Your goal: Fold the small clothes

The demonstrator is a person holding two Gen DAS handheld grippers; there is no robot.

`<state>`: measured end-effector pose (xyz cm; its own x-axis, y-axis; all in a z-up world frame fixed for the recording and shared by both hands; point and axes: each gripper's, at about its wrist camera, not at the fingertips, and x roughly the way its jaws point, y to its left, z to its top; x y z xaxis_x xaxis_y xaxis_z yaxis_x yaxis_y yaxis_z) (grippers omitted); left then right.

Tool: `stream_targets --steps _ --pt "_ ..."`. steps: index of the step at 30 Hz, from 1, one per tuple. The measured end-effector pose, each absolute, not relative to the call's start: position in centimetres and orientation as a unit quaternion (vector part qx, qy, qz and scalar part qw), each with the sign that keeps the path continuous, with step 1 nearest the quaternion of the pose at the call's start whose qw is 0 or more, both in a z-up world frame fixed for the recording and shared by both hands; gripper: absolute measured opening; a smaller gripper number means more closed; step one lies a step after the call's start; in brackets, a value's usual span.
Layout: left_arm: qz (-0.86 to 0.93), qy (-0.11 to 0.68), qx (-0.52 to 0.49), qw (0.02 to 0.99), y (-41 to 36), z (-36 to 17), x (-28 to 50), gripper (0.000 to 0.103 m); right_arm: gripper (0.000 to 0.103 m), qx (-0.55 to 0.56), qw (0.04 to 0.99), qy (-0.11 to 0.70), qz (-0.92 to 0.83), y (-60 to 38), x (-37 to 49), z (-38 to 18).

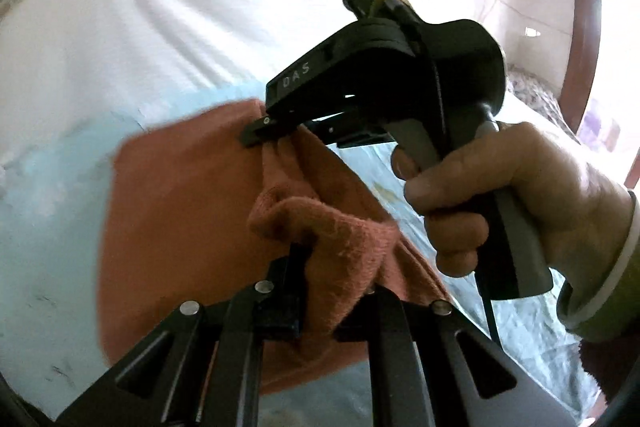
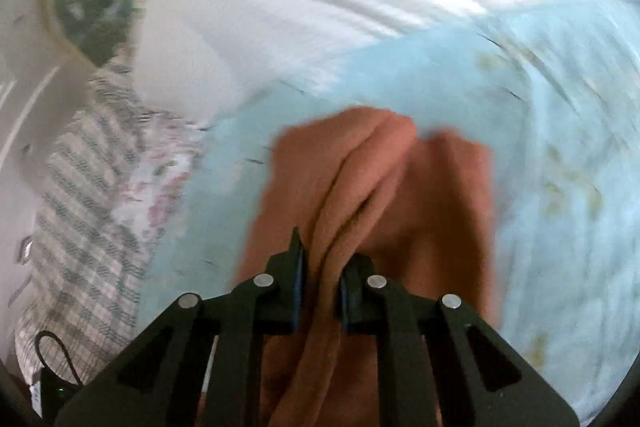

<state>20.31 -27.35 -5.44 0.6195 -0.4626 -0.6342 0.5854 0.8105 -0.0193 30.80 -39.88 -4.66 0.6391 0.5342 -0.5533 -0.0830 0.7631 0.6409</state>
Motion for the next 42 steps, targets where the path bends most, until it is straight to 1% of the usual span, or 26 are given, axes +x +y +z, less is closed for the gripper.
stream_targets --steps 3,7,9,10,12,13,14,15,16,17,18,19,20,21,22,23,27,31,35,39,40,42 --pt "-0.297 0.338 0.097 0.888 -28.4 -6.4 20.6 0.008 0.015 0.299 0.853 0.393 0.170 -40.9 30.6 -6.2" --pt "-0.302 0.325 0.122 0.888 -29.1 -6.3 20.1 0.010 0.015 0.281 0.865 0.382 0.164 -41.2 30.0 -5.5" --pt "-0.304 0.331 0.122 0.885 -29.3 -6.6 20.3 0.012 0.015 0.265 0.869 0.387 0.155 -41.2 30.0 -5.5" --pt "-0.307 0.342 0.117 0.880 -29.2 -6.9 20.7 0.015 0.015 0.261 0.869 0.393 0.150 -41.3 30.1 -5.8" --pt "-0.312 0.363 0.106 0.872 -28.9 -7.3 21.4 0.030 0.017 0.258 0.867 0.402 0.140 -41.3 30.3 -6.5" --pt "-0.318 0.368 0.098 0.869 -28.5 -7.2 21.4 0.034 0.018 0.256 0.868 0.403 0.134 -41.5 30.2 -6.7" --pt "-0.320 0.368 0.093 0.868 -28.0 -6.8 21.4 0.042 0.021 0.256 0.871 0.400 0.129 -41.6 29.8 -6.6" --pt "-0.310 0.368 0.088 0.872 -27.3 -6.5 21.1 0.051 0.023 0.255 0.873 0.397 0.125 -41.7 29.5 -6.5" --pt "-0.311 0.366 0.081 0.874 -26.4 -6.0 20.8 0.055 0.027 0.250 0.878 0.393 0.114 -41.7 28.9 -6.1" --pt "-0.313 0.363 0.072 0.875 -25.4 -5.6 20.6 0.061 0.033 0.244 0.882 0.389 0.103 -41.8 28.4 -5.7" --pt "-0.315 0.361 0.062 0.875 -24.2 -5.1 20.5 0.066 0.037 0.238 0.888 0.383 0.088 -41.9 27.5 -5.2" --pt "-0.317 0.362 0.049 0.875 -22.8 -4.7 20.4 0.071 0.047 0.238 0.890 0.380 0.083 -42.0 27.0 -4.9" --pt "-0.317 0.361 0.036 0.877 -21.4 -4.3 20.5 0.081 0.059 0.241 0.891 0.376 0.082 -42.1 26.5 -4.7" --pt "-0.313 0.356 0.025 0.880 -19.8 -4.0 20.6 0.085 0.065 0.249 0.890 0.370 0.093 -42.0 25.7 -4.6" --pt "-0.305 0.354 0.017 0.884 -18.7 -3.8 20.4 0.085 0.071 0.253 0.888 0.370 0.101 -41.9 25.4 -4.6" --pt "-0.296 0.353 0.011 0.887 -18.1 -3.6 20.8 0.086 0.073 0.259 0.884 0.372 0.115 -41.7 25.1 -4.8" --pt "-0.255 0.379 -0.031 0.889 -13.2 -4.1 23.8 0.087 0.073 0.261 0.874 0.394 0.116 -41.4 24.9 -5.9" --pt "-0.252 0.427 -0.114 0.861 -9.6 -5.8 28.0 0.087 0.073 0.306 0.856 0.397 0.123 -42.3 25.7 -6.9" --pt "-0.271 0.476 -0.179 0.817 -8.4 -8.7 31.7 0.087 0.073 0.323 0.844 0.408 0.133 -42.4 26.8 -7.8" --pt "-0.278 0.499 -0.180 0.801 -9.8 -10.8 34.4 0.087 0.073 0.320 0.842 0.412 0.140 -42.0 27.9 -8.5" --pt "-0.277 0.496 -0.177 0.804 -10.1 -10.9 35.1 0.087 0.073 0.319 0.842 0.412 0.141 -41.9 28.0 -8.5" --pt "-0.274 0.493 -0.171 0.808 -10.6 -10.9 36.2 0.085 0.061 0.315 0.841 0.415 0.144 -41.5 28.4 -8.5"
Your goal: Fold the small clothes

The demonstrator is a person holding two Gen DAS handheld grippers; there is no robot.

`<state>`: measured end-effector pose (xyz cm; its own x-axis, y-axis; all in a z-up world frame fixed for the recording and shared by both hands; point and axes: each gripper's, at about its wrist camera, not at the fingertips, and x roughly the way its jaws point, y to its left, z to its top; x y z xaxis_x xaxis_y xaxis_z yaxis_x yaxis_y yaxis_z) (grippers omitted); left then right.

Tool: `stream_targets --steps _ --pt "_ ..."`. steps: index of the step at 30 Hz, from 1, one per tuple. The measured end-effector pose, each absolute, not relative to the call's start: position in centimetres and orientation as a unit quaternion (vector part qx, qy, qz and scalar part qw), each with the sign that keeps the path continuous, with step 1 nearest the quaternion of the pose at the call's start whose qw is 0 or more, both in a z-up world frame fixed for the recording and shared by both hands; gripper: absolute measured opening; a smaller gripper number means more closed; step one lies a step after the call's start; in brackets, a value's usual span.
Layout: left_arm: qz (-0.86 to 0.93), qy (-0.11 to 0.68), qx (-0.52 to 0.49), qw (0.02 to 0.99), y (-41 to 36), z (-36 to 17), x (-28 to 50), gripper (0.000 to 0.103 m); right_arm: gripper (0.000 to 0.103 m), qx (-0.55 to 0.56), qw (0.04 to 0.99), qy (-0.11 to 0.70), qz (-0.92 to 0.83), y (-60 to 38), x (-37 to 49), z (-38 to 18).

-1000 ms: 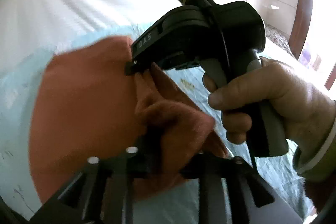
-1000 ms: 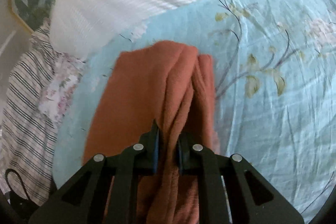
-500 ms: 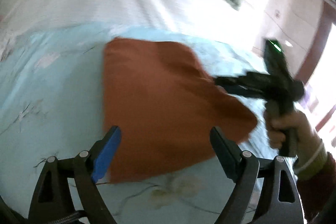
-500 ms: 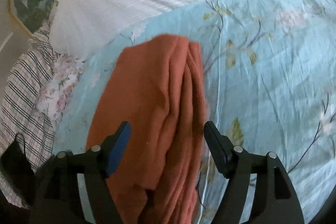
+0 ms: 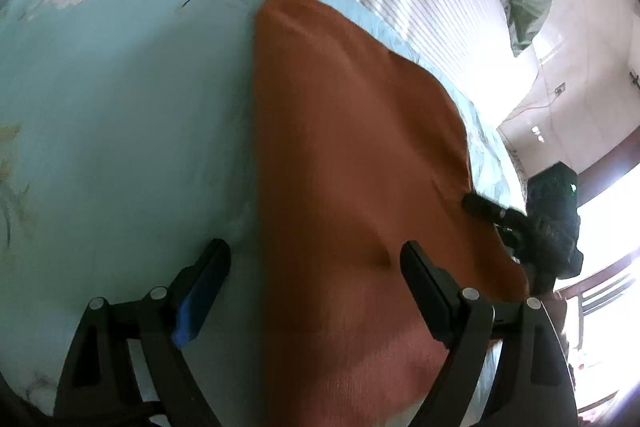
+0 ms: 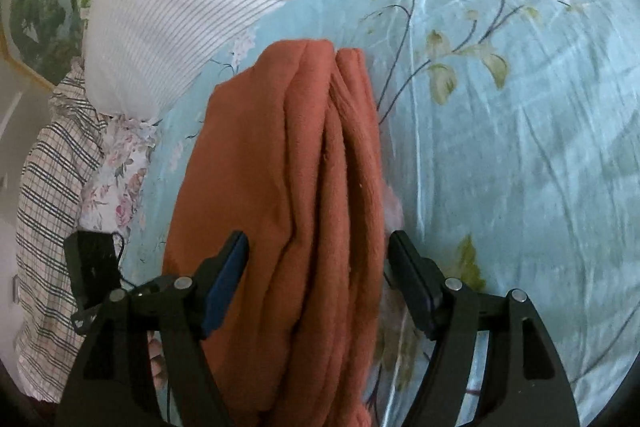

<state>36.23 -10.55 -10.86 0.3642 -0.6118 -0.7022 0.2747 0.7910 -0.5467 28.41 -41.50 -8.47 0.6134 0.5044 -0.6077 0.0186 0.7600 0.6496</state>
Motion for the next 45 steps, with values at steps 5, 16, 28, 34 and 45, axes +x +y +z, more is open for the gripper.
stream_targets --steps 5,16,28,34,45 --pt "-0.280 0.504 -0.158 0.801 -12.1 -11.2 37.7 0.034 0.030 0.310 0.835 0.428 0.150 -40.2 28.6 -9.0" --pt "-0.236 0.433 -0.147 0.857 -1.5 -4.3 27.6 0.021 0.025 0.286 0.837 0.393 0.251 -29.0 25.4 -5.3" --pt "-0.140 0.450 -0.139 0.871 7.7 -7.1 22.7 0.024 0.025 0.263 0.819 0.429 0.275 -19.8 26.0 -9.0" --pt "-0.132 0.453 -0.121 0.874 7.5 -7.9 22.6 0.038 0.032 0.226 0.837 0.435 0.241 -19.1 25.7 -7.8" --pt "-0.153 0.371 -0.148 0.904 10.3 -4.2 17.3 0.042 0.046 0.193 0.882 0.379 0.204 -19.3 25.5 -3.6"
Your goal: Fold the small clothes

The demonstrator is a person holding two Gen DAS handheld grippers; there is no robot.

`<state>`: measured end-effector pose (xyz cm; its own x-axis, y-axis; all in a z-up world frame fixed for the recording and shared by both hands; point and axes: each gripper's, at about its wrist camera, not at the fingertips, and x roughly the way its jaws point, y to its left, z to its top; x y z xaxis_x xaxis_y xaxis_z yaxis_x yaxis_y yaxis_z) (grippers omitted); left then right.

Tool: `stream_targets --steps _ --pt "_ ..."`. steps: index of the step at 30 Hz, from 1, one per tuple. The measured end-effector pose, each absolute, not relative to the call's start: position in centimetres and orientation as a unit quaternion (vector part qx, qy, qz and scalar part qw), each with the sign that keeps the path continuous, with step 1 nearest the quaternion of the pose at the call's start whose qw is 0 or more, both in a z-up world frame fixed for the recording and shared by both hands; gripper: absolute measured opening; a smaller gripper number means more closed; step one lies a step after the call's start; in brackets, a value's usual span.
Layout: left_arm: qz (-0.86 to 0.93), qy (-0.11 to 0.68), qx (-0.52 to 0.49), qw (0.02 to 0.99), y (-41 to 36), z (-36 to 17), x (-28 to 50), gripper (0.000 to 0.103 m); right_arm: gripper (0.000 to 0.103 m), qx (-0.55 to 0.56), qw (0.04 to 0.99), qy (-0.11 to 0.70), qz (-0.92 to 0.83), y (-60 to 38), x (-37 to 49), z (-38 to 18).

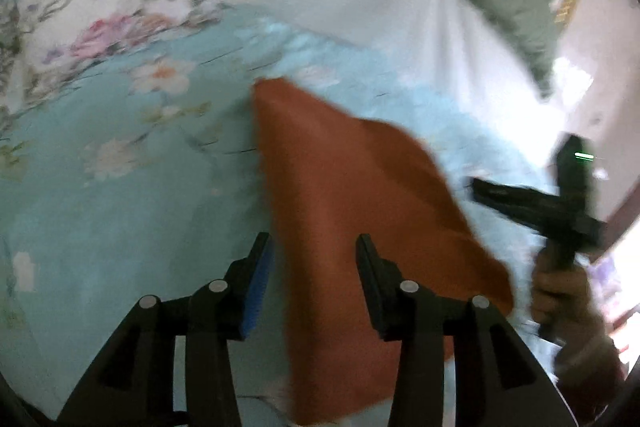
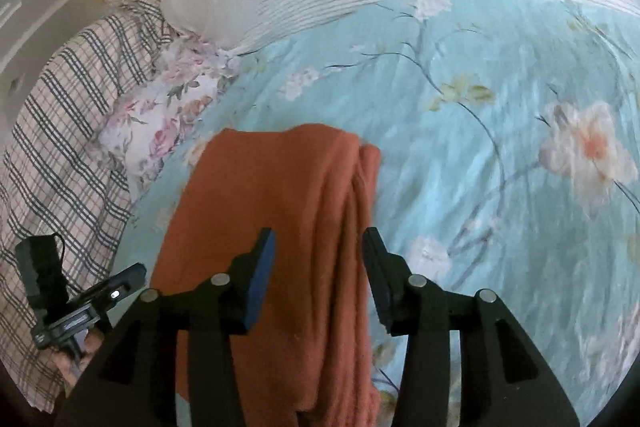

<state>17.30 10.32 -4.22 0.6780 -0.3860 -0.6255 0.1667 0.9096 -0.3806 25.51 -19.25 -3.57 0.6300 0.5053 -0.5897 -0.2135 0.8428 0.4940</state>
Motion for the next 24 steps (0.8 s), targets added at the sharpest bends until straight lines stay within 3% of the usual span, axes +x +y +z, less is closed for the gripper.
stream_targets --steps 6,8,14,21,24 --pt "-0.186 0.370 -0.133 0.901 9.1 -4.3 16.6 0.042 0.033 0.186 0.870 0.408 0.205 -17.4 28.7 -5.1" --pt "-0.203 0.377 -0.132 0.894 8.6 -4.6 16.7 0.042 0.011 0.187 0.866 0.414 0.208 -17.3 29.2 -5.2" --pt "-0.226 0.396 -0.118 0.882 6.6 -5.4 17.2 0.042 0.010 0.216 0.888 0.348 0.210 -19.8 26.3 -2.2" --pt "-0.203 0.433 -0.095 0.873 4.6 -8.0 18.5 0.039 0.012 0.217 0.871 0.406 0.173 -20.2 27.9 -7.5" --pt "-0.198 0.435 -0.083 0.874 4.2 -7.6 18.2 0.039 0.018 0.221 0.871 0.407 0.163 -20.5 27.5 -7.1"
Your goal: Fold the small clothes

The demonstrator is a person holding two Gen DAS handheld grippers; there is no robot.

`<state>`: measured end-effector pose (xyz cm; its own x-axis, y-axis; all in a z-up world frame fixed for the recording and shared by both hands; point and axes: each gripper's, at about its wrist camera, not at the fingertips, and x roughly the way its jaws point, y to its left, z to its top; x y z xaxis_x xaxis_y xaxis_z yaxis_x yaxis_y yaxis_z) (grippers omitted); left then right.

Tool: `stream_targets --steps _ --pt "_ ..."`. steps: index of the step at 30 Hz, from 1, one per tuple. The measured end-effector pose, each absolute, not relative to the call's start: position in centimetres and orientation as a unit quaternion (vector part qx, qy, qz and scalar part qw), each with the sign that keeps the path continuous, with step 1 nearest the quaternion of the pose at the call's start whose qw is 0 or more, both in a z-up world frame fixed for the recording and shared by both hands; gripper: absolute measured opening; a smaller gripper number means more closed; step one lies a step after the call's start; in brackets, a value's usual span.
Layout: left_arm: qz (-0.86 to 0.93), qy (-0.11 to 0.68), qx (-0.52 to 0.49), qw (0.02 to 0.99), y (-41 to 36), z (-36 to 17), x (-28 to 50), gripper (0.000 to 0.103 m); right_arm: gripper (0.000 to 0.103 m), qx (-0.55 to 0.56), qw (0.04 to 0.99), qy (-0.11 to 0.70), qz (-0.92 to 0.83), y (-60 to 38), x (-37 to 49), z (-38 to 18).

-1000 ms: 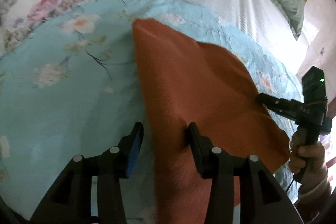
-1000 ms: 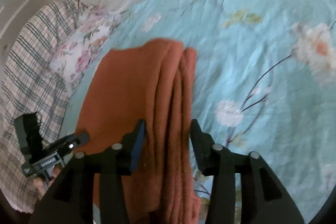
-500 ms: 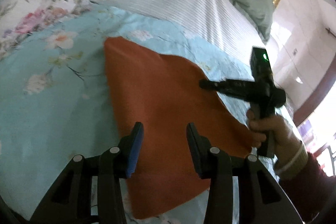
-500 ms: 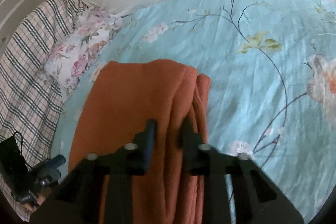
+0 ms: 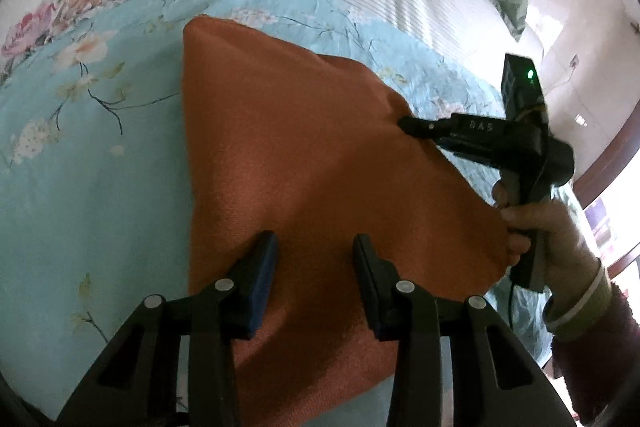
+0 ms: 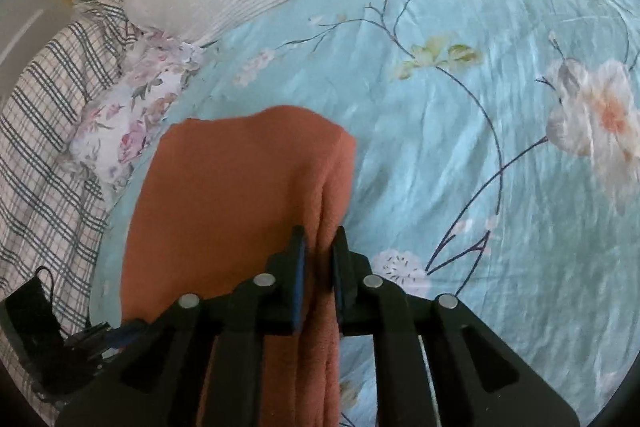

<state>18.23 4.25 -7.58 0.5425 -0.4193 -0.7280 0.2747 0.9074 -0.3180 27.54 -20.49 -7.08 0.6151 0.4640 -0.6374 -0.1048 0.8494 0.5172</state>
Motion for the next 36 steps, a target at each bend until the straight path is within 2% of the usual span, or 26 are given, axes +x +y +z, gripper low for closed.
stream_targets --steps 1,6,9,14,18,20,21,26,28,36 --pt "-0.201 0.434 -0.085 0.874 4.4 -7.1 18.1 0.039 0.021 0.222 0.872 0.408 0.154 -20.8 27.1 -6.4" --pt "-0.193 0.398 -0.098 0.892 6.3 -4.4 18.5 0.039 0.021 0.207 0.904 0.341 0.153 -20.5 24.3 -0.9" --pt "-0.167 0.401 -0.108 0.894 7.2 -3.5 21.3 0.037 0.021 0.213 0.893 0.344 0.196 -18.5 25.6 0.4" --pt "-0.161 0.434 -0.124 0.878 7.4 -4.5 27.8 0.037 0.022 0.233 0.869 0.375 0.221 -16.0 30.2 -1.7" --pt "-0.128 0.475 -0.097 0.865 7.2 -7.2 31.8 0.028 0.021 0.257 0.856 0.408 0.184 -17.4 33.2 -5.7" --pt "-0.127 0.479 -0.102 0.862 7.4 -8.1 32.8 0.027 0.005 0.270 0.854 0.403 0.186 -18.2 33.5 -6.8" --pt "-0.127 0.478 -0.102 0.863 7.4 -8.2 32.9 0.027 0.000 0.273 0.856 0.400 0.182 -18.5 33.5 -7.2" --pt "-0.121 0.470 -0.095 0.869 7.6 -7.7 31.9 0.024 0.000 0.263 0.859 0.400 0.182 -18.3 33.2 -6.6" --pt "-0.115 0.460 -0.088 0.876 7.6 -6.7 30.2 0.023 0.003 0.256 0.863 0.397 0.181 -18.1 32.2 -5.5" --pt "-0.173 0.424 -0.093 0.884 7.4 -4.7 19.4 0.023 0.004 0.241 0.873 0.369 0.208 -18.4 21.9 -3.3"
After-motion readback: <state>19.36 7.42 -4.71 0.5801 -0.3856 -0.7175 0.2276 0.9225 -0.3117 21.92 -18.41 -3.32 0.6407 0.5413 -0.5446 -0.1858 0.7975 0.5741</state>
